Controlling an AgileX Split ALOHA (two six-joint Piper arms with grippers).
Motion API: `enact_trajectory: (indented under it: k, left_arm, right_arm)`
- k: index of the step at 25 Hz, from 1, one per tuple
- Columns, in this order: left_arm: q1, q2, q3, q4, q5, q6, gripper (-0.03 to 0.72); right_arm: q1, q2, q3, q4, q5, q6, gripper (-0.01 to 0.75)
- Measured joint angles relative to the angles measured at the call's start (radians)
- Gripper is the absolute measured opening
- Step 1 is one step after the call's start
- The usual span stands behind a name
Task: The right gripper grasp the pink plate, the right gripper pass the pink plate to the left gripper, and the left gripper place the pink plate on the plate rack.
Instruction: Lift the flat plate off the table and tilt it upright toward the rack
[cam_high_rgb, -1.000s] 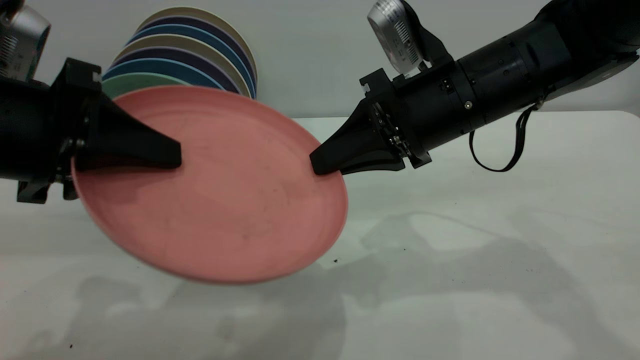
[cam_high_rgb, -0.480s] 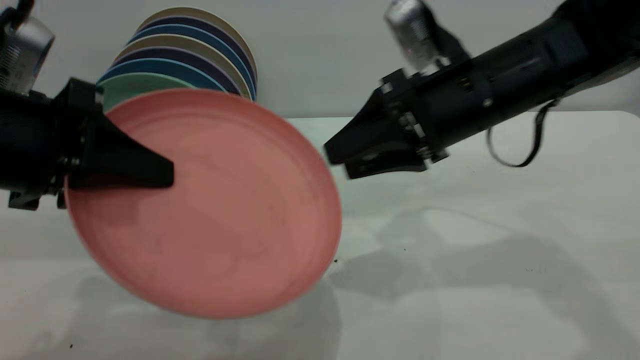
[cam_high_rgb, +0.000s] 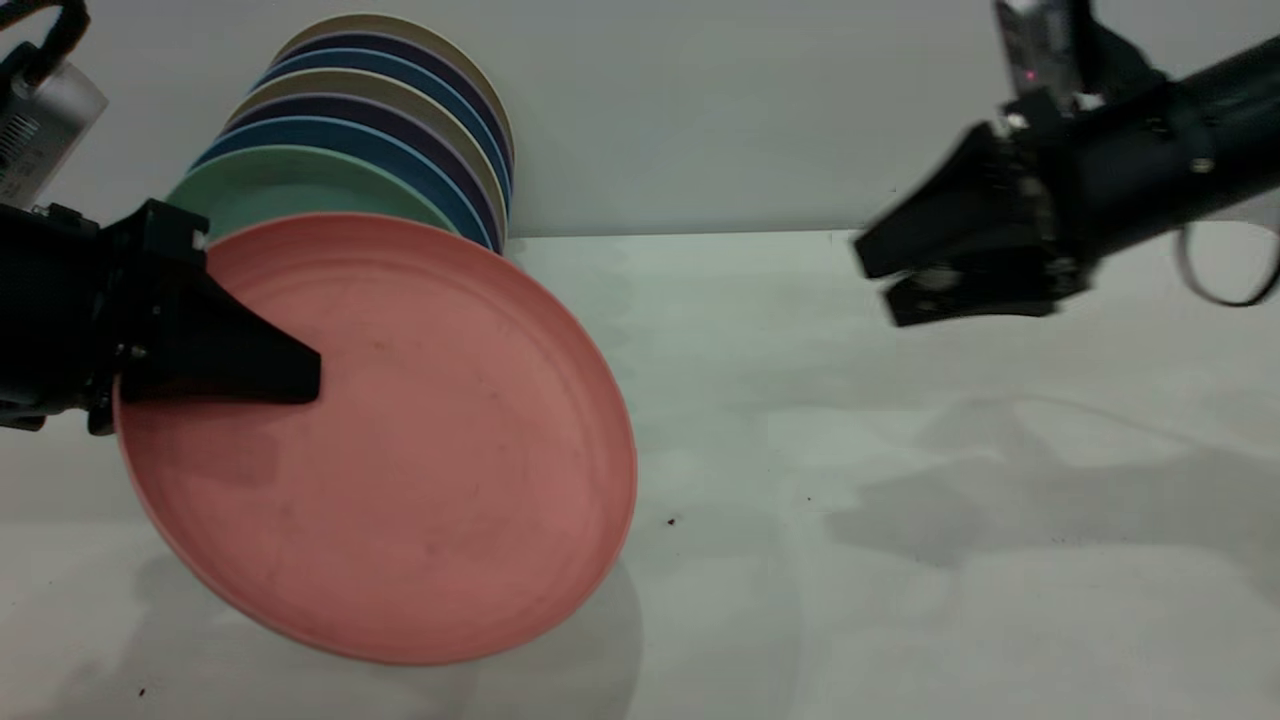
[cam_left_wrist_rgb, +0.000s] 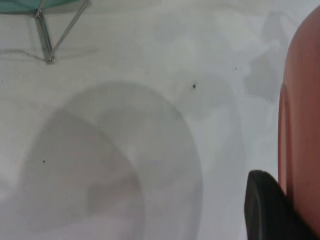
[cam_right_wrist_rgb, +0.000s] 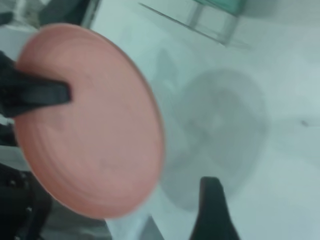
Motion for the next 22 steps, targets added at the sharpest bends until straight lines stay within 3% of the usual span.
enact_trajectory:
  k: [5,8,16,22]
  left_arm:
    - [0.000,0.000,-0.003,0.089,0.003,-0.003,0.120]
    - [0.000,0.000,-0.041,0.196,0.028,-0.038,0.120]
    - [0.000,0.001,-0.361,0.746,0.228,-0.261,0.120]
    - [0.000,0.001,-0.596,1.091,0.262,-0.186,0.120]
  right_arm:
    - [0.005,-0.089,0.000,-0.259,-0.185,0.192,0.515]
    - [0.022,-0.151,0.000,-0.406,-0.232,0.301,0.491]
    - [0.036,-0.276,0.000,-0.599,-0.214,0.469,0.459]
    - [0.036,-0.288,0.000,-0.610,-0.198,0.474,0.459]
